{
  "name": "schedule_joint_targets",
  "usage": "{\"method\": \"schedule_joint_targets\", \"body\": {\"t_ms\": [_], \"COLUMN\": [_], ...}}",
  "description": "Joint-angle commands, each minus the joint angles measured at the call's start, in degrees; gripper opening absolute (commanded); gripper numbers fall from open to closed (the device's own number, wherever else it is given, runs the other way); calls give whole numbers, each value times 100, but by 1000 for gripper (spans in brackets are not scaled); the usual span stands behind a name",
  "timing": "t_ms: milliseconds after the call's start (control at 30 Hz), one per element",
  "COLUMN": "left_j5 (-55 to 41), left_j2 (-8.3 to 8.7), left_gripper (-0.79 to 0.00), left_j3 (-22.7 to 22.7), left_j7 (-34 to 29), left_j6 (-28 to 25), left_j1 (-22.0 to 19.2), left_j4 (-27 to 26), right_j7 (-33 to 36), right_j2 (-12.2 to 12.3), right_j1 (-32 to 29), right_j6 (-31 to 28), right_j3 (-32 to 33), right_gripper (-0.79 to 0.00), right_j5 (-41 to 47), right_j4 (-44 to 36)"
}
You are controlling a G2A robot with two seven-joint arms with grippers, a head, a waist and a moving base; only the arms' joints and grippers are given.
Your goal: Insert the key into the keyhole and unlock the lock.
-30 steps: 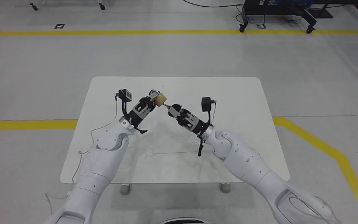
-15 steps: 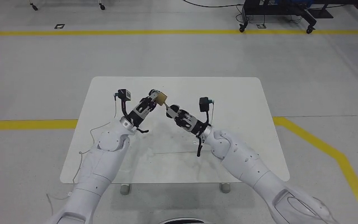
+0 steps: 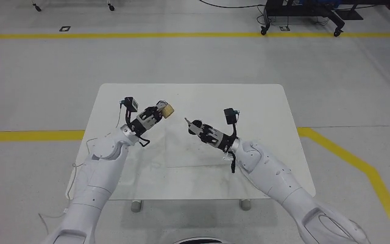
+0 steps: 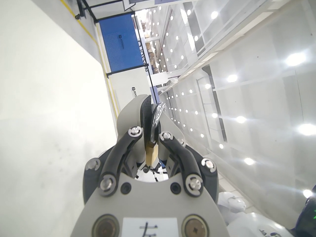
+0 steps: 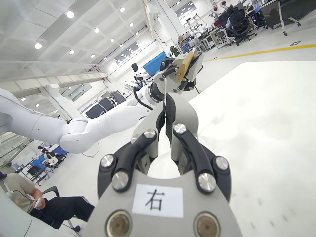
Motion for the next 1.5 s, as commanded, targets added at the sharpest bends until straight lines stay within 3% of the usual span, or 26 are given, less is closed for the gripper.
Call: {"method": "schedule_joint_targets", "body": {"t_ms": [0,133,200,433,567,933,1467], "left_j5": [11,11,-107,-18,233,397,381], "left_j2": [-1,-1,-12,-15,0,-18,-38], "left_gripper": [-785,-785,-785,-785,-785,-785,-785], "left_j3": [2,2,20,218,247,409,496], "left_j7": [15,15,61,137,357,412,315], "left_j6": [-35,-35,96,1283,1651,1690,1503], "left_j1": [3,3,46,85,64,23,-57], "left_j4": [-2,-2,-46,-532,-709,-757,-643], "right_j7": [6,2,183,1773,2478,3435,3584], "right_j2": [0,-1,-13,42,129,265,191], "right_j1": [0,-15,-135,-279,-404,-689,-590], "right_j6": [-1,15,81,940,1391,2197,2796], "right_j3": [0,0,-59,-159,0,406,463], "right_gripper": [-785,-785,-785,-785,-785,-785,-785], "right_j5": [0,15,426,2434,3157,4140,4390], "right_j4": [0,-20,-130,-532,-858,-1343,-1158]}}
